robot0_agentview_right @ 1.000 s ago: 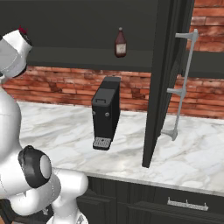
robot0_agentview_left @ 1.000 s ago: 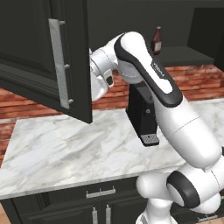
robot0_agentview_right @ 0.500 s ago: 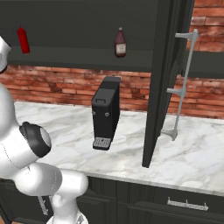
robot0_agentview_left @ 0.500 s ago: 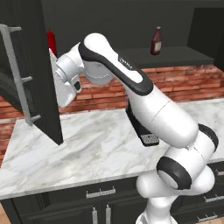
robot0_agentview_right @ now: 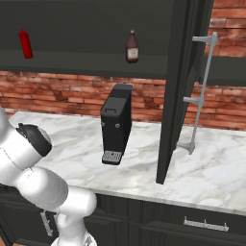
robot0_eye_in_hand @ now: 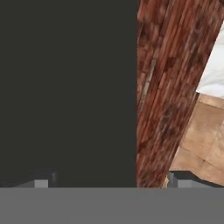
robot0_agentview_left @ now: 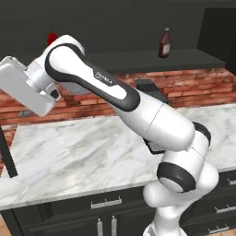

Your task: Move the ketchup and ketchup from the cabinet to the dining counter.

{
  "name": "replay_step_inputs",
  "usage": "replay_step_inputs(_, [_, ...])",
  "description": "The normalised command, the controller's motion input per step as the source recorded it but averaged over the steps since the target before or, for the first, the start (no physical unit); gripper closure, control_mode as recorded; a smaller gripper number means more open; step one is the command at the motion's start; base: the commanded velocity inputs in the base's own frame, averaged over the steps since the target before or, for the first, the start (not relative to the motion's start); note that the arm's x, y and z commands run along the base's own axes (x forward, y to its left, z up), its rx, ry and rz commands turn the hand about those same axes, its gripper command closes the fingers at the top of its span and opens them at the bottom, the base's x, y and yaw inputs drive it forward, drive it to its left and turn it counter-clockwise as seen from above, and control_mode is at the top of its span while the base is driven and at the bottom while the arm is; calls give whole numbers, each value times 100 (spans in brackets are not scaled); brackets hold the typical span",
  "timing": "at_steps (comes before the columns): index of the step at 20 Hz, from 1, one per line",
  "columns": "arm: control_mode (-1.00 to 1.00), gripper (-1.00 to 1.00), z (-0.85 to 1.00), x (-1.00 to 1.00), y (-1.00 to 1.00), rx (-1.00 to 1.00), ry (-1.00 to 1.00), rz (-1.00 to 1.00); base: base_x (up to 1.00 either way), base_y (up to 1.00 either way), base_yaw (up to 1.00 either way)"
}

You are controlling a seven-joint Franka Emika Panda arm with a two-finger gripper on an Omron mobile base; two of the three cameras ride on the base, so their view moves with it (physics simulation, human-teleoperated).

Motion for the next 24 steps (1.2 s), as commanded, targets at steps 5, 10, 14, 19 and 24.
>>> replay_step_inputs(5, [-100, -100, -4, -8, -43, -2, -2, -29, 0, 0, 0])
replay_step_inputs(10, [-100, -100, -15, -6, -79, 0, -1, -25, 0, 0, 0])
replay_step_inputs(14, [-100, -100, -10, -6, -82, -1, -8, -19, 0, 0, 0])
replay_step_inputs(19, [-100, -100, -6, -5, -81, -1, -15, -16, 0, 0, 0])
replay_step_inputs(24, [-100, -100, -1, -3, -79, -4, -15, -13, 0, 0, 0])
